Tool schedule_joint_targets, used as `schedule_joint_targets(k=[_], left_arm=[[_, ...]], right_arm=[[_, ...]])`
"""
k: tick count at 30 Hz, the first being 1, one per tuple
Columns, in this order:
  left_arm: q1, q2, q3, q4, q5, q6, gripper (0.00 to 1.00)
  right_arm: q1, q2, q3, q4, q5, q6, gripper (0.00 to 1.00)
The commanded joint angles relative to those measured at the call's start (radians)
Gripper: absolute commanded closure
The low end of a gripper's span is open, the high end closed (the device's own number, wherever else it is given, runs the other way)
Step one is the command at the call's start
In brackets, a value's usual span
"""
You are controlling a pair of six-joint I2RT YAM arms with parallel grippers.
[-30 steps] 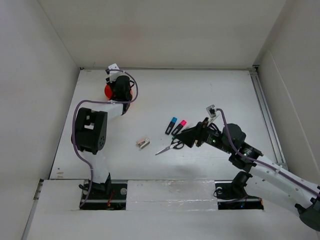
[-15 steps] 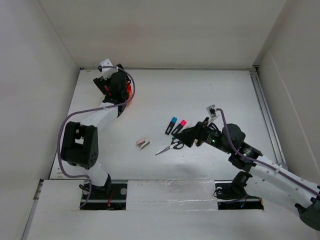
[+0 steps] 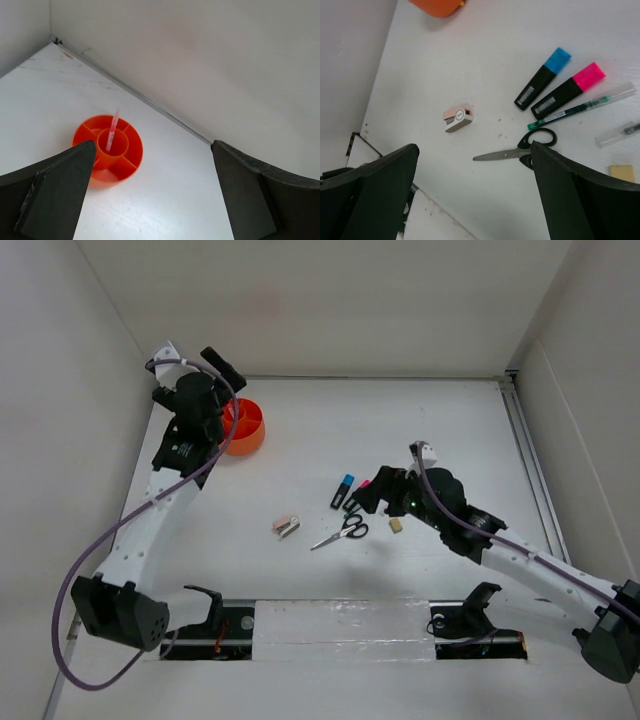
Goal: Sort the stationery into containers
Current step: Place the pen in the storage box, then pick up the pen from the center of the board.
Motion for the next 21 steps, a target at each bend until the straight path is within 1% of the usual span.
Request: schedule_joint_targets(k=[1,2,4,6,7,8,10,11,12,13,14,16,17,18,20,21], left_arm=[[-0.003,-0.090,0.023,-0.218,0.155,-0.079,0.00],[-0.003,-0.128,0.004,-0.259,0.190,-0.091,0.00],[-0.003,-0.165,-0.021,-0.287,0.277,-0.051,0.00],[-0.003,-0.200,-0.021,-0.337,0.296,-0.008,0.00],[-0.003,-0.201,-0.012,-0.404,0.308,0.024,0.00],[-0.003,-0.217,-0.012,-0.429,0.327,0.045,0.00],[-0.003,-0.259,-0.024,-0.460,0.359,0.091,0.00],[-0.003,-0.277,-0.042,-0.460,0.386,0.140,0.00],[-0.003,-0.299,-0.068,-0.460,0.387,0.154,0.00],[-0.003,-0.346,-0.142,-0.439,0.387,0.154,0.00],[-0.003,-0.372,-0.182,-0.404,0.387,0.141,0.00],[-0.003,-0.415,-0.260,-0.365,0.425,0.115,0.00],[-0.003,-0.443,-0.318,-0.353,0.448,0.114,0.00],[-0.003,-0.443,-0.319,-0.365,0.483,0.114,0.00],[-0.003,-0.469,-0.354,-0.376,0.483,0.127,0.00],[-0.003,-0.478,-0.354,-0.376,0.459,0.127,0.00]], right_arm=[[-0.029,-0.016,0.058,-0.031,0.074,-0.003,0.00],[-0.039,-0.016,0.058,-0.031,0.085,-0.003,0.00],[-0.049,-0.016,0.072,-0.083,0.113,-0.003,0.00],[-0.060,-0.002,0.110,-0.139,0.167,-0.003,0.00],[-0.069,0.019,0.127,-0.215,0.223,0.014,0.00],[-0.069,0.029,0.144,-0.260,0.257,0.037,0.00],[-0.108,0.047,0.170,-0.329,0.300,0.077,0.00],[-0.124,0.058,0.182,-0.370,0.311,0.092,0.00],[-0.157,0.058,0.182,-0.389,0.334,0.104,0.00],[-0.176,0.067,0.182,-0.398,0.334,0.113,0.00],[-0.197,0.079,0.182,-0.398,0.334,0.114,0.00],[-0.269,0.104,0.182,-0.398,0.303,0.123,0.01],[-0.289,0.140,0.182,-0.398,0.303,0.123,0.03],[-0.305,0.163,0.198,-0.398,0.303,0.123,0.04],[-0.329,0.213,0.227,-0.430,0.328,0.152,0.07],[-0.330,0.260,0.236,-0.444,0.337,0.167,0.07]])
